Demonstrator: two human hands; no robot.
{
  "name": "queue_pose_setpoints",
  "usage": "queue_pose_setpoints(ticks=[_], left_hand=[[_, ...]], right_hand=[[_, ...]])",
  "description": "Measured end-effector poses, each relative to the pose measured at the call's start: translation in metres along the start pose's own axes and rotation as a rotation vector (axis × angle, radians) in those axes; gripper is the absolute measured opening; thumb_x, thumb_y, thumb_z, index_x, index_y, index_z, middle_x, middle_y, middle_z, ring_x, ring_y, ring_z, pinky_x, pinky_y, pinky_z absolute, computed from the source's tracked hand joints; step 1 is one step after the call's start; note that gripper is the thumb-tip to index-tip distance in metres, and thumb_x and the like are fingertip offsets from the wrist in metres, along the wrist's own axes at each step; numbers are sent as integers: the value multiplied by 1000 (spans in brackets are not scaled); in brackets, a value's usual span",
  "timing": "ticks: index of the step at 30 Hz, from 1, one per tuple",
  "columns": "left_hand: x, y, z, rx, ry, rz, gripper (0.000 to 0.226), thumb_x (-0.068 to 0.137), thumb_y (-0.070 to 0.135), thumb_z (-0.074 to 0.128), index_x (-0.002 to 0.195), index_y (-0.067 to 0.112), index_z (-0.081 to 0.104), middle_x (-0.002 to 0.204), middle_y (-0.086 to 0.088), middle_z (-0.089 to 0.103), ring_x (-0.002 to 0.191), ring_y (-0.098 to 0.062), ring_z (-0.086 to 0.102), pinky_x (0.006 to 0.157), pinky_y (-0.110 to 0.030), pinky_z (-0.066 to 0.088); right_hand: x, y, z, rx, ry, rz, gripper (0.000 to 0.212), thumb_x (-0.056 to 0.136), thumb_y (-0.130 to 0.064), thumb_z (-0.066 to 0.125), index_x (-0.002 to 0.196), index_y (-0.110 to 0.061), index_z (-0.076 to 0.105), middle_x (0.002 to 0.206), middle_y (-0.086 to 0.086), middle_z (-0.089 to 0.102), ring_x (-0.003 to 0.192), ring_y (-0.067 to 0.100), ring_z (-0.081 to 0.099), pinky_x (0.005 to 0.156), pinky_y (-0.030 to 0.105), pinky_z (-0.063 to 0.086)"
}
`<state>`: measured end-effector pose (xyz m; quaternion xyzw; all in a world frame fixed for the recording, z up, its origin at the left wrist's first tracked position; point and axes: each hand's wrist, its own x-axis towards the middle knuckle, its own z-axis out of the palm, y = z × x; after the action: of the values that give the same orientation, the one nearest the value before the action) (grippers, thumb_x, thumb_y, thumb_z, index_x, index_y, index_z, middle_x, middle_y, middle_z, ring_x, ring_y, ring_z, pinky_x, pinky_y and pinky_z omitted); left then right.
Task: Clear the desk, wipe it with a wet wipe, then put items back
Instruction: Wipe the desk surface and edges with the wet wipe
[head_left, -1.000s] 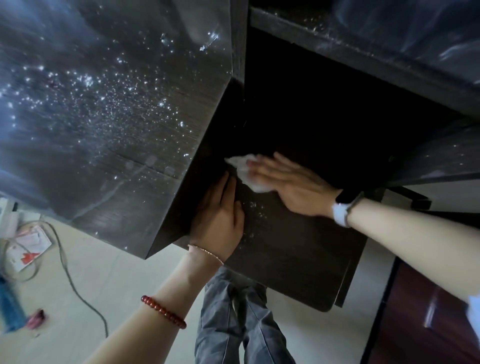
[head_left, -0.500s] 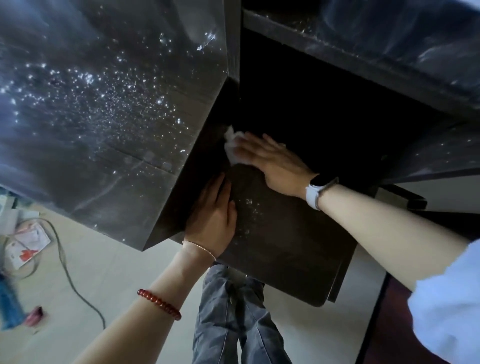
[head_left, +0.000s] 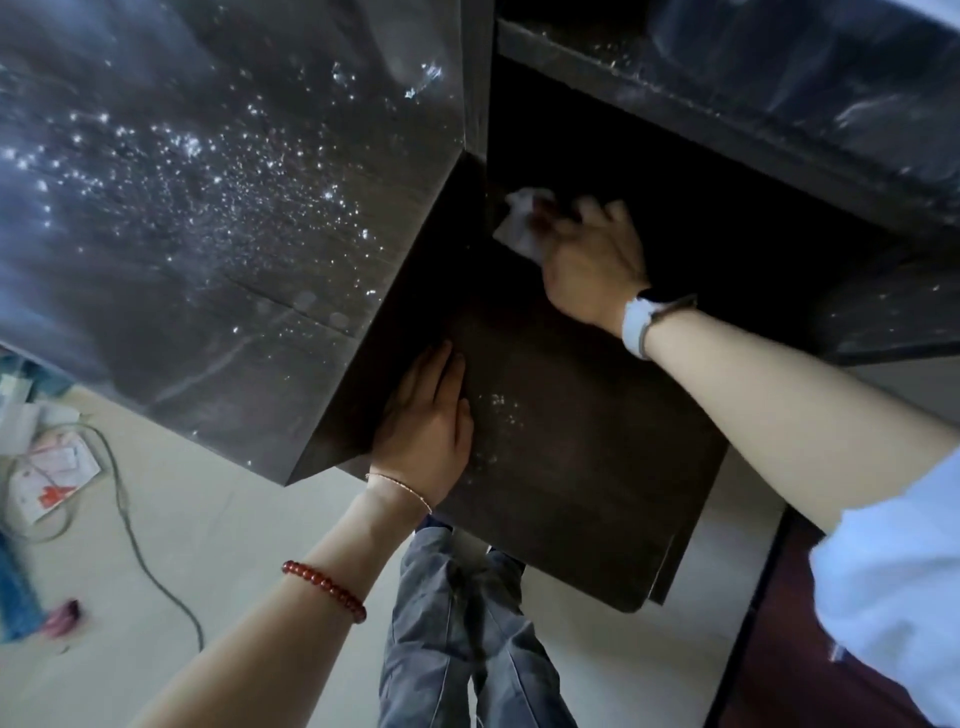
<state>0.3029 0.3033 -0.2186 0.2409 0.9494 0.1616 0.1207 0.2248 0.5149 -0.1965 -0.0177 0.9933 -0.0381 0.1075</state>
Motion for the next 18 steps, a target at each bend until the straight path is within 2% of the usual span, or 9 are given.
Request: queue_pose_setpoints(ticks=[2, 5, 7, 10, 13, 15, 16, 18], left_hand=[[0, -1, 2, -7, 21, 11, 49, 86, 24, 33, 121, -3, 51, 131, -21, 51, 122, -36, 45, 101, -51, 38], [-1, -5, 6, -19, 39, 17, 48, 87, 24, 33, 123, -2, 50, 132, -20, 49, 125, -31, 37, 105, -45, 34], [-2, -5, 7, -16, 42, 19, 48, 87, 24, 33, 124, -2, 49, 133, -20, 49, 126, -31, 36, 105, -46, 32], [-1, -1, 4, 7, 31, 11, 49, 86, 25, 34, 122, -3, 50, 132, -21, 50, 126, -33, 39, 104, -46, 30], [-7, 6, -4, 3, 20, -17, 51, 84, 26, 33, 123, -3, 49, 132, -22, 49, 124, -37, 44, 103, -49, 28], [-21, 12, -8, -26, 39, -45, 50, 84, 25, 35, 123, -3, 49, 132, -24, 49, 124, -37, 44, 103, -48, 30], [-30, 13, -8, -42, 50, -48, 48, 84, 23, 36, 122, -3, 50, 130, -25, 50, 123, -38, 45, 103, -48, 33], [-49, 14, -7, -71, 65, -44, 45, 83, 19, 39, 120, -4, 51, 128, -26, 51, 122, -38, 46, 102, -44, 38]], right_hand=[[22, 2, -5, 40, 2, 102, 64, 86, -10, 45, 144, -12, 18, 148, 12, 28, 132, 33, 24, 106, 39, 19], [45, 4, -3, 120, -124, 224, 63, 92, -11, 39, 145, -11, 6, 155, 9, 7, 140, 29, 8, 112, 38, 8], [54, 1, -5, 196, -194, 325, 62, 94, -12, 39, 145, -12, 4, 155, 11, 4, 141, 29, 3, 113, 37, 4], [49, -12, -2, 360, -78, 391, 61, 91, -12, 41, 145, -14, 14, 153, 14, 12, 140, 31, 9, 113, 40, 9], [12, -30, 20, 417, 81, 243, 58, 83, -16, 39, 141, -13, 31, 148, 14, 28, 136, 30, 23, 110, 39, 20], [-18, -49, 35, 403, 138, 28, 56, 78, -18, 31, 130, -4, 48, 139, 18, 44, 130, 37, 37, 108, 50, 28], [-31, -58, 42, 410, 132, -79, 56, 77, -18, 30, 125, -2, 52, 135, 20, 48, 127, 39, 40, 108, 53, 29], [-50, -72, 50, 385, 40, -248, 56, 79, -21, 28, 128, -4, 49, 138, 18, 45, 132, 37, 34, 110, 47, 20]])
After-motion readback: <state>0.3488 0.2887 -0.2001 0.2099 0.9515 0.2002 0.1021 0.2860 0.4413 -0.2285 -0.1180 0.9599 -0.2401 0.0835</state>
